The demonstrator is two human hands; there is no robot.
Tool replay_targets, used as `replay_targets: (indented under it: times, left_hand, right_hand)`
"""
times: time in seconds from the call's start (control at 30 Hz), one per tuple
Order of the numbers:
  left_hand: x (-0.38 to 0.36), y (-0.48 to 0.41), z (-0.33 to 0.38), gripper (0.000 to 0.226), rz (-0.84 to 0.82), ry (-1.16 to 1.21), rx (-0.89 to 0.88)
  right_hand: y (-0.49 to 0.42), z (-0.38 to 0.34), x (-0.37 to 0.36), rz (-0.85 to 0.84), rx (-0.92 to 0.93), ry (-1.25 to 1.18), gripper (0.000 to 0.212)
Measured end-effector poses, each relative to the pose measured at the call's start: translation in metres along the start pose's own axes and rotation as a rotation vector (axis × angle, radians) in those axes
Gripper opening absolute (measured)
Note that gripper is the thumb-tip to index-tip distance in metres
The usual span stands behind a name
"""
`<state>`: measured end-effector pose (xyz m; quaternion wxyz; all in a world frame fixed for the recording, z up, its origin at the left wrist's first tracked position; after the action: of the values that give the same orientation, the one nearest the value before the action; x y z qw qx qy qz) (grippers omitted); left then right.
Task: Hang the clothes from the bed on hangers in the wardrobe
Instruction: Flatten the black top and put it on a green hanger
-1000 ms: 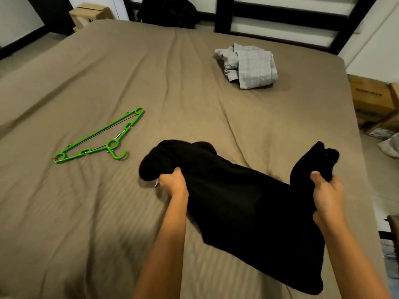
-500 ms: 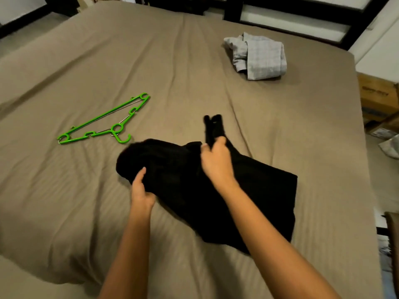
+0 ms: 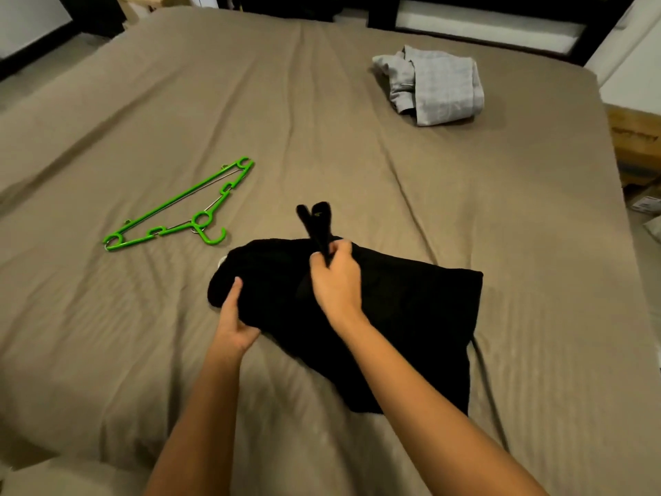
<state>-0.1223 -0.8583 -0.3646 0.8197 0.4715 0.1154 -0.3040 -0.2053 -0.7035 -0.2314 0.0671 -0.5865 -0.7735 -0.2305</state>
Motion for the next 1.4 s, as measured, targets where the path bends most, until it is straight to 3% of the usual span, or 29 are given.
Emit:
replay_targets:
  times: [0.1, 0.17, 0.27, 0.33, 0.47, 0.67, 0.77, 0.8, 0.9, 0.97, 1.03, 1.1, 1.2, 1.23, 1.3, 1.4]
  left_hand:
    - [-0.013, -0.004, 0.01, 0.044, -0.044, 0.059, -0.104]
    - [-0.009, -0.006, 0.015, 0.063, -0.075, 0.139, -0.164]
    - [0.013, -0.018, 0.026, 0.085, 0.045, 0.221, -0.152]
    - [0.024, -0.03, 0.036, 0.078, 0.115, 0.106, -0.072]
    - [0.014, -0.036, 0.051, 0.036, 0.138, -0.145, 0.034]
    - [-0.007, -0.062, 0.089, 0.037, 0.094, -0.283, -0.093]
    - [0.013, -0.079, 0.101, 0.034, 0.229, -0.217, -0.228]
    - [0.025, -0.084, 0.102, 0.047, 0.346, -0.252, -0.252]
    - [0.043, -0.054, 0.091, 0.071, 0.763, -0.438, -0.354]
    - [0.037, -0.029, 0.078, 0.061, 0.81, -0.621, -0.575]
    - [0.037, -0.017, 0.062, 0.054, 0.689, -0.827, -0.741]
    - [0.037, -0.012, 0.047, 0.058, 0.618, -0.956, -0.765]
    - [0.018, 0.001, 0.03, 0.07, 0.616, -0.935, -0.724]
    - [0.01, 0.001, 0.022, 0.072, 0.617, -0.907, -0.653]
    - [-0.004, 0.002, 0.003, 0.079, 0.589, -0.927, -0.437]
    - [-0.022, -0.002, -0.026, 0.073, 0.414, -0.939, -0.255]
  right_hand:
    - [-0.007, -0.006, 0.017, 0.067, -0.005, -0.057, 0.014]
    - [-0.012, -0.006, 0.028, 0.098, -0.026, -0.093, 0.014]
    - [-0.019, -0.001, 0.04, 0.107, -0.067, -0.147, 0.013]
    - [-0.023, 0.002, 0.04, 0.095, -0.099, -0.175, 0.015]
    - [-0.029, -0.003, 0.03, 0.08, -0.096, -0.156, 0.018]
    - [-0.031, -0.052, -0.008, 0.036, 0.085, -0.021, 0.027]
    - [-0.043, -0.069, -0.036, 0.026, 0.104, -0.004, 0.03]
    - [-0.048, -0.071, -0.05, -0.018, 0.102, 0.016, 0.032]
    - [-0.054, -0.062, -0.092, -0.394, 0.069, 0.059, 0.044]
    - [-0.052, -0.043, -0.097, -0.53, 0.119, 0.041, 0.041]
    - [-0.049, -0.01, -0.073, -0.428, 0.186, 0.027, 0.035]
    - [-0.044, 0.04, -0.029, -0.11, 0.198, 0.136, 0.03]
    - [-0.016, 0.131, 0.05, 0.344, -0.117, 0.538, 0.036]
    - [-0.003, 0.158, 0.071, 0.399, -0.285, 0.565, 0.042]
    - [0.021, 0.197, 0.098, 0.38, -0.54, 0.397, 0.049]
    - [0.032, 0.218, 0.102, 0.258, -0.555, -0.002, 0.049]
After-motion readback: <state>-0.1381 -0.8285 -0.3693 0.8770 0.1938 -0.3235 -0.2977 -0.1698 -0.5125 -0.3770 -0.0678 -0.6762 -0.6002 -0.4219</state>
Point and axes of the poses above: each hand's wrist, its own y-axis away from the middle knuckle, its own x-axis out of the back of the hand, z = x × y, the point moved 3 cm from there along -y, towards the middle knuckle
